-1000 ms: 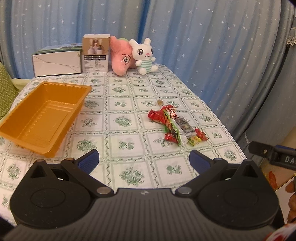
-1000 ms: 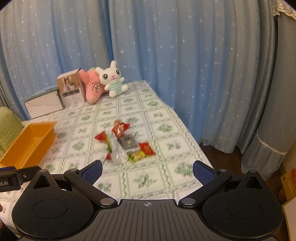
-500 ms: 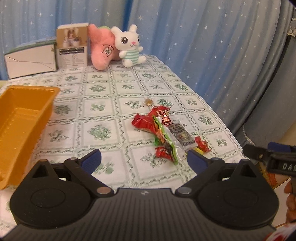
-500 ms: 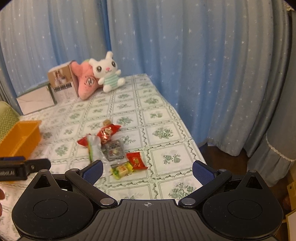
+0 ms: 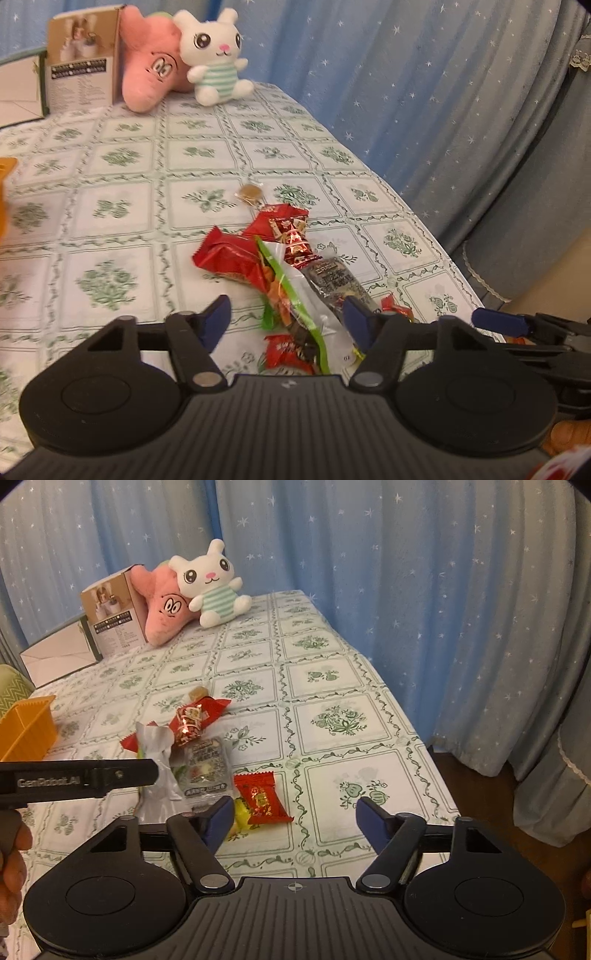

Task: Organize snacks
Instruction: 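Grasp the green-edged snack bag with the left tool while the right tool grasps a red candy, then carry the snack bag with the left tool while the right tool carries the red candy to the orange tray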

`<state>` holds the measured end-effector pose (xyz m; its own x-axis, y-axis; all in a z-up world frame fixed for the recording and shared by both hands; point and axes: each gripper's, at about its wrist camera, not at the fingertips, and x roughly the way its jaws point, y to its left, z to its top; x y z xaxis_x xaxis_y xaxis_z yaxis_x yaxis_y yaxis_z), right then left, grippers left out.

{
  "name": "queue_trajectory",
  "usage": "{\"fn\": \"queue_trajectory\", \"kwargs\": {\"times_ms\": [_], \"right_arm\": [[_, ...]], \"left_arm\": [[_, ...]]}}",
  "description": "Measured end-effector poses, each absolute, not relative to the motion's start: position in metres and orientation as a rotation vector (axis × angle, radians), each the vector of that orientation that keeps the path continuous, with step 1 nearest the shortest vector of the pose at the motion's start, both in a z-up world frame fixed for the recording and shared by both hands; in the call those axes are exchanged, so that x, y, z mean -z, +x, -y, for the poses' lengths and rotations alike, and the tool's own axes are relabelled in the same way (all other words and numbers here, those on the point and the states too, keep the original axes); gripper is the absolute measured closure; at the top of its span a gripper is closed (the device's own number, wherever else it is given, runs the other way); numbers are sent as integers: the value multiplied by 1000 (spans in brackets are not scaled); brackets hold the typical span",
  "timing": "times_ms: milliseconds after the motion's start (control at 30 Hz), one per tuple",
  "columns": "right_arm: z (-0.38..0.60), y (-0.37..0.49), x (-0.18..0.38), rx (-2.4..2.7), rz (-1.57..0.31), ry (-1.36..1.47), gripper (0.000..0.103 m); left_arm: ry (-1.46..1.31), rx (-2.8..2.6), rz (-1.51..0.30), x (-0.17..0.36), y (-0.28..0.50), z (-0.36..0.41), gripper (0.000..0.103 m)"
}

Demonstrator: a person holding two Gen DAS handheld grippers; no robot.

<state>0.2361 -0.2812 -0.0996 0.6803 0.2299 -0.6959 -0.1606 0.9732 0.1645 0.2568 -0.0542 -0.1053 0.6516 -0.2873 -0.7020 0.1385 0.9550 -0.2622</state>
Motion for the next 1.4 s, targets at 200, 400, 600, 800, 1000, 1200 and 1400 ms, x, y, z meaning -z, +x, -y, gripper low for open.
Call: {"fn": "queue_trajectory", "kwargs": {"times_ms": [200,400,600,800,1000,1200,1400], "right_arm": [[280,245,108,-240,-786,100,38],[273,253,116,-265,-802,87,47],[264,259,119,-289,-813,59,61],[256,260,124,-300,-826,15,79],[257,246,120,-282,-818,16,82],[253,232,120,-262,-832,6,82],[249,229,123,-257,-828,-34,82]], "left_arm": [[-224,267,-831,117,267,55,69],[-227,272,-833,115,267,54,75],[-193,290,-840,104,255,43,80],[-133,295,-847,96,235,28,81],[-15,258,-860,98,206,17,81],[74,226,-850,108,201,20,81],[122,217,-829,112,202,27,78]]}}
